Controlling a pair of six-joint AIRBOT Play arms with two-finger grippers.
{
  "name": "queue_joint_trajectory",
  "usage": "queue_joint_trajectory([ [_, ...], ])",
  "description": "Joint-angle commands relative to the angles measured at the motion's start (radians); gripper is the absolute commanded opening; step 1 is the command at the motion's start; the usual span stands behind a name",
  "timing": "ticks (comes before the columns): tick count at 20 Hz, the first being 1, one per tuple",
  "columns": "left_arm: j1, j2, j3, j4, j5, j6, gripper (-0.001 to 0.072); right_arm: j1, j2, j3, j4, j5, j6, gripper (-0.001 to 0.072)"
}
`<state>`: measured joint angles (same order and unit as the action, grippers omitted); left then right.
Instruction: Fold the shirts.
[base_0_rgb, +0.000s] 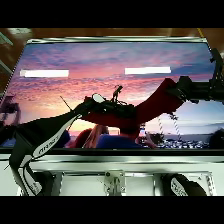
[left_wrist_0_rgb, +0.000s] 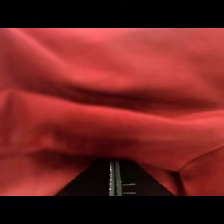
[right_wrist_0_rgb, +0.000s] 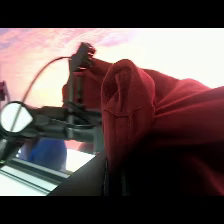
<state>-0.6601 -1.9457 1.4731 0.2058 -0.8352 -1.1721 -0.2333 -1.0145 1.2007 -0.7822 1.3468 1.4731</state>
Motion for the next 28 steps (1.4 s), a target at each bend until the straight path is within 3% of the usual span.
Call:
queue_joint_trajectory([
  [1, -0.010, -0.030, 0.000, -0.116, 0.026, 0.061, 0.0039, 0.001, 0.016, 0.001, -0.019, 0.010, 0.055, 0.0065],
  [4, 0.146, 0.041, 0.000, -0.027, 0.000, 0.061, 0.0038, 0.034, -0.010, 0.001, -0.043, -0.023, 0.071, 0.0064],
  [7, 0.368, 0.159, 0.000, 0.109, -0.085, 0.061, 0.0038, 0.214, -0.084, 0.001, -0.053, -0.170, 0.080, 0.0064],
  [11, 0.667, 0.346, 0.000, 0.154, -0.194, 0.061, 0.0039, 0.570, -0.284, 0.001, 0.008, -0.550, 0.080, 0.0064],
  [14, 0.824, 0.463, 0.000, 0.154, -0.276, 0.061, 0.0040, 0.776, -0.505, 0.001, 0.217, -0.850, 0.083, 0.0074],
  [15, 0.860, 0.492, -0.001, 0.154, -0.314, 0.061, 0.0039, 0.819, -0.574, 0.001, 0.316, -0.918, 0.083, 0.0208],
  [16, 0.884, 0.512, 0.000, 0.154, -0.358, 0.066, 0.0040, 0.848, -0.633, 0.001, 0.432, -0.940, 0.070, 0.0585],
  [17, 0.900, 0.525, -0.001, 0.154, -0.404, 0.078, 0.0040, 0.853, -0.669, 0.001, 0.509, -0.915, 0.013, 0.0688],
  [19, 0.909, 0.534, -0.001, 0.158, -0.484, 0.115, 0.0040, 0.815, -0.685, 0.001, 0.510, -0.755, -0.066, 0.0688],
  [22, 0.903, 0.533, -0.001, 0.218, -0.499, 0.117, 0.0040, 0.660, -0.622, 0.001, 0.356, -0.431, -0.079, 0.0687],
  [25, 0.899, 0.532, -0.001, 0.255, -0.494, 0.117, 0.0040, 0.469, -0.497, 0.001, 0.088, -0.259, 0.029, 0.0687],
  [28, 0.899, 0.532, -0.001, 0.256, -0.494, 0.117, 0.0040, 0.303, -0.389, 0.001, -0.301, -0.127, 0.208, 0.0687],
])
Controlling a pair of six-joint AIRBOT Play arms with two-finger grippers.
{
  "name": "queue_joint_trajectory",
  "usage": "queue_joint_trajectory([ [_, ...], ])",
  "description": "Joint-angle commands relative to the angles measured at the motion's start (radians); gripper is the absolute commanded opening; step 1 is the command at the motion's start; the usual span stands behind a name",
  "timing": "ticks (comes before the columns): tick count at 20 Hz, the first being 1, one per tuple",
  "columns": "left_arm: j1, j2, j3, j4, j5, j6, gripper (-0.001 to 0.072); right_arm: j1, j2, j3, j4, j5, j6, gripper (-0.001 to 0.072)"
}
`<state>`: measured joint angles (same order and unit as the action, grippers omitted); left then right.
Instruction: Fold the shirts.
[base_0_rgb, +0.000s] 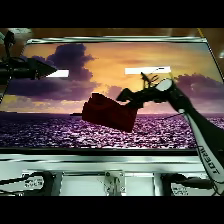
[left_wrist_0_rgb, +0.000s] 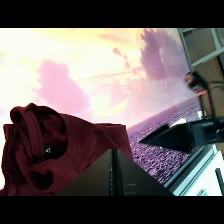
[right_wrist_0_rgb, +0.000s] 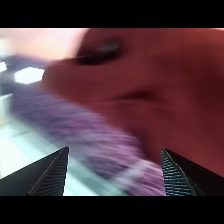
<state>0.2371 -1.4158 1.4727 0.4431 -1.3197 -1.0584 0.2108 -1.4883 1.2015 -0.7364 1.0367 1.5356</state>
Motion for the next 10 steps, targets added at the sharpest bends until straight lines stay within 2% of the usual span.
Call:
queue_joint_trajectory([
  [1, 0.001, 0.002, 0.000, 0.019, -0.010, 0.003, 0.0040, -0.175, 0.092, -0.006, -0.439, 0.229, 0.181, 0.0687],
  [3, -0.001, 0.002, 0.000, 0.019, -0.010, 0.002, 0.0040, -0.202, 0.082, -0.060, -0.451, 0.242, 0.183, 0.0687],
  [7, -0.031, 0.003, 0.000, 0.018, -0.009, -0.002, 0.0039, -0.172, 0.000, -0.219, -0.218, 0.060, 0.071, 0.0687],
  [10, -0.065, 0.002, 0.000, 0.018, 0.003, -0.002, 0.0040, -0.113, -0.084, -0.230, -0.103, -0.012, -0.009, 0.0687],
])
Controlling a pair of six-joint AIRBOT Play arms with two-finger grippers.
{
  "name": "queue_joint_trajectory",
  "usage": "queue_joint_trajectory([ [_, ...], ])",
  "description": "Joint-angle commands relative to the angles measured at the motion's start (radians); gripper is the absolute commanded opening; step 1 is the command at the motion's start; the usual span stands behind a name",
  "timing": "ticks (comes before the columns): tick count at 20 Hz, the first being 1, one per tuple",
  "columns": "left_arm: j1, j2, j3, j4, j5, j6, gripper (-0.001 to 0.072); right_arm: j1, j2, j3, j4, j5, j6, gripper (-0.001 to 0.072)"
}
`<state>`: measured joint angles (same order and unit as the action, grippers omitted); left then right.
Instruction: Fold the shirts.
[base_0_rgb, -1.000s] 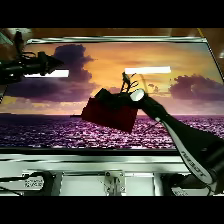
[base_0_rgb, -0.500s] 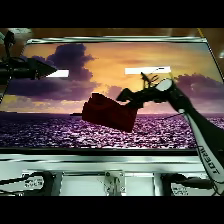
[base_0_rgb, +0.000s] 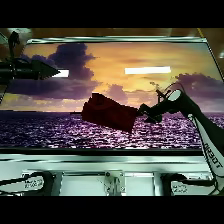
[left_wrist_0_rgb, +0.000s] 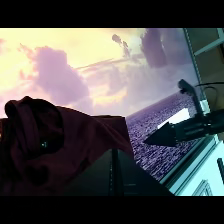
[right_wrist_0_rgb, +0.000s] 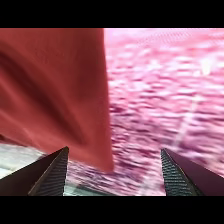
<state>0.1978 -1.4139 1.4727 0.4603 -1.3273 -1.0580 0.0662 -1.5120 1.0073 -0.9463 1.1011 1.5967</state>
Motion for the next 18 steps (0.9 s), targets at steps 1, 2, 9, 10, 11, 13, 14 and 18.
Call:
queue_joint_trajectory([
  [1, -0.035, 0.000, 0.000, 0.001, 0.018, -0.002, 0.0040, 0.050, -0.084, -0.036, 0.145, -0.108, -0.085, 0.0687],
  [2, -0.044, 0.000, 0.000, 0.001, 0.018, -0.002, 0.0039, 0.061, -0.102, -0.036, 0.186, -0.137, -0.098, 0.0687],
  [9, -0.082, 0.000, 0.000, 0.001, 0.056, -0.013, 0.0040, 0.064, -0.115, 0.027, 0.446, -0.189, -0.327, 0.0064],
  [10, -0.087, 0.000, 0.000, 0.001, 0.063, -0.013, 0.0040, 0.052, -0.095, 0.074, 0.455, -0.146, -0.374, 0.0064],
  [11, -0.093, 0.000, 0.000, 0.001, 0.064, -0.012, 0.0040, 0.034, -0.064, 0.137, 0.452, -0.096, -0.389, 0.0064],
  [13, -0.104, -0.001, 0.000, 0.001, 0.068, -0.012, 0.0040, -0.017, 0.002, 0.269, 0.449, -0.023, -0.349, 0.0064],
  [14, -0.110, -0.001, 0.000, 0.001, 0.071, -0.012, 0.0040, -0.049, 0.034, 0.335, 0.438, -0.008, -0.309, 0.0064],
  [18, -0.133, -0.001, 0.000, 0.001, 0.081, -0.013, 0.0040, -0.219, 0.097, 0.512, 0.249, 0.024, -0.143, 0.0064],
])
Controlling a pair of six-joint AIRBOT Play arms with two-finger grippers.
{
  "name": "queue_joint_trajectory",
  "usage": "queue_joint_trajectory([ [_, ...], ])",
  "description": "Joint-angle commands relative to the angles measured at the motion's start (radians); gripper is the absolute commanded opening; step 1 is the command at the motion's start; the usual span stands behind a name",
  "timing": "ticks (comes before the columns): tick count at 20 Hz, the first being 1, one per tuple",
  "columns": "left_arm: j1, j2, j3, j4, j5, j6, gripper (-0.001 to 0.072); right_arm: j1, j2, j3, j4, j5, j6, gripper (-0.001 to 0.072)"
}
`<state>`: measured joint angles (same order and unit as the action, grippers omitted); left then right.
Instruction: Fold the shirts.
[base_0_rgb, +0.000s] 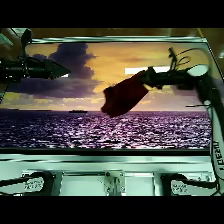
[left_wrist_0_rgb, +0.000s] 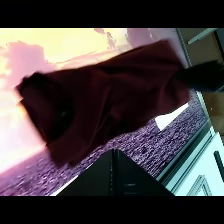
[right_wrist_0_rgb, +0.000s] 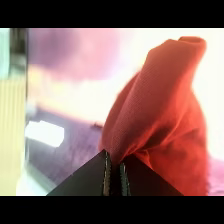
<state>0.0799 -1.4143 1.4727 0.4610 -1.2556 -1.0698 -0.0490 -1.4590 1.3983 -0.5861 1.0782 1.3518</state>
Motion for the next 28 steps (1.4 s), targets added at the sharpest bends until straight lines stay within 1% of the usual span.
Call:
queue_joint_trajectory([
  [1, -0.018, 0.000, 0.000, 0.000, 0.008, -0.001, 0.0040, -0.159, 0.043, 0.144, -0.152, 0.080, 0.122, 0.0064],
  [4, -0.018, 0.000, 0.000, 0.000, -0.008, -0.001, 0.0040, -0.354, 0.043, 0.153, -0.231, 0.143, 0.130, 0.0064],
  [8, -0.018, 0.000, 0.000, 0.000, -0.064, -0.002, 0.0040, -0.579, 0.044, 0.153, -0.370, 0.154, 0.142, 0.0064],
  [10, -0.020, 0.000, 0.000, 0.000, -0.076, -0.017, 0.0040, -0.676, 0.043, 0.153, -0.470, 0.161, 0.189, 0.0064],
  [12, -0.026, 0.000, 0.000, 0.000, -0.076, -0.024, 0.0040, -0.748, 0.044, 0.134, -0.599, 0.196, 0.243, 0.0065],
  [13, -0.031, 0.000, 0.000, 0.000, -0.076, -0.024, 0.0040, -0.777, 0.043, 0.107, -0.656, 0.228, 0.262, 0.0064],
  [15, -0.045, 0.000, 0.000, 0.000, -0.074, -0.024, 0.0040, -0.825, 0.044, 0.006, -0.736, 0.288, 0.267, 0.0064],
  [17, -0.062, 0.000, 0.000, 0.000, -0.073, -0.024, 0.0040, -0.870, 0.049, -0.136, -0.763, 0.312, 0.267, 0.0064],
  [21, -0.095, 0.000, 0.000, 0.000, -0.073, -0.024, 0.0040, -0.952, 0.106, -0.370, -0.784, 0.270, 0.267, 0.0064],
  [25, -0.122, 0.000, 0.000, 0.000, -0.073, -0.026, 0.0040, -1.009, 0.125, -0.495, -0.816, 0.245, 0.242, 0.0064],
  [28, -0.132, 0.000, 0.000, 0.000, -0.073, -0.027, 0.0040, -1.040, 0.140, -0.543, -0.861, 0.233, 0.230, 0.0064],
])
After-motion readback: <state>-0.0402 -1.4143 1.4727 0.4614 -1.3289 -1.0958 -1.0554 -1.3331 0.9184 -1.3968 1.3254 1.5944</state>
